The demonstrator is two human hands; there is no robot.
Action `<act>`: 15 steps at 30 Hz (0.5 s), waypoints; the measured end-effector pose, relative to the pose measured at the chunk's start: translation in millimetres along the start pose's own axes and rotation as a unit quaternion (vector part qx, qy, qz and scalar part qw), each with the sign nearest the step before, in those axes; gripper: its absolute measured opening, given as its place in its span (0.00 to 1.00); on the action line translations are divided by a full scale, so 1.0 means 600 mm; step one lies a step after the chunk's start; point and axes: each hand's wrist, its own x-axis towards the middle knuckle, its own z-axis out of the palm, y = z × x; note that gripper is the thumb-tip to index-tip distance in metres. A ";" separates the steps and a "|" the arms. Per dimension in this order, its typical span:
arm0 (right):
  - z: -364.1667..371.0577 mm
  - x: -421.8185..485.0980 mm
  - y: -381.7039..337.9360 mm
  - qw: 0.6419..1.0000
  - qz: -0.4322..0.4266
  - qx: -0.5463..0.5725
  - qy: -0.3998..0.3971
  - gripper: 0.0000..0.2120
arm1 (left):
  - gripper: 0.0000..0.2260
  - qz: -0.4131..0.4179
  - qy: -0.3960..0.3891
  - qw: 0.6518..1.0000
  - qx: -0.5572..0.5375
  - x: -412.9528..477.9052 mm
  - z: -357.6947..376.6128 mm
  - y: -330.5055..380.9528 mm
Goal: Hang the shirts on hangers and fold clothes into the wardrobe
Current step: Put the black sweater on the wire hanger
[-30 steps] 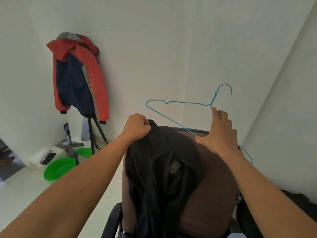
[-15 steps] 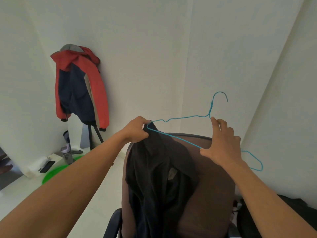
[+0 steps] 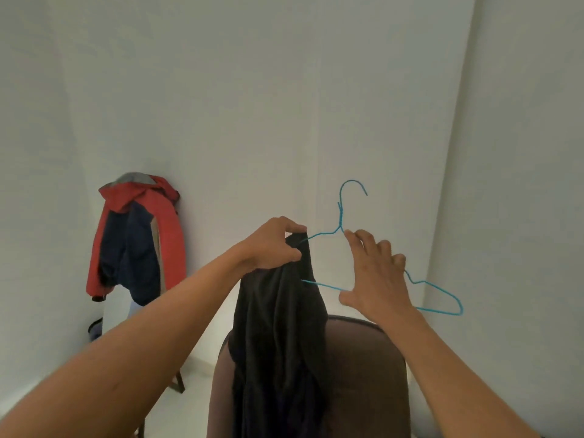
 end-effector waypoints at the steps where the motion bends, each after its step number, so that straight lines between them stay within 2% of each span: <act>1: -0.016 0.007 -0.005 1.000 -0.001 0.014 0.015 0.55 | 0.27 0.026 0.004 1.000 0.000 0.002 -0.014 0.028; 5: -0.079 0.036 -0.021 0.995 -0.021 0.076 0.066 0.54 | 0.27 0.118 0.024 0.992 0.020 0.001 -0.072 0.127; 7: -0.112 0.054 -0.017 0.989 -0.030 0.112 0.093 0.54 | 0.27 0.163 0.048 0.979 0.115 -0.001 -0.101 0.151; 9: -0.152 0.077 -0.005 0.979 -0.031 0.160 0.125 0.53 | 0.28 0.206 0.081 0.949 0.224 -0.005 -0.131 0.163; 12: -0.213 0.109 0.009 0.964 -0.051 0.218 0.145 0.53 | 0.44 0.253 0.071 0.922 0.286 -0.016 -0.178 0.184; 13: -0.232 0.118 0.008 0.960 -0.061 0.229 0.148 0.53 | 0.48 0.260 0.084 0.908 0.318 -0.019 -0.192 0.193; 15: -0.263 0.131 0.002 0.957 -0.082 0.231 0.157 0.52 | 0.48 0.275 0.137 0.870 0.387 -0.023 -0.218 0.212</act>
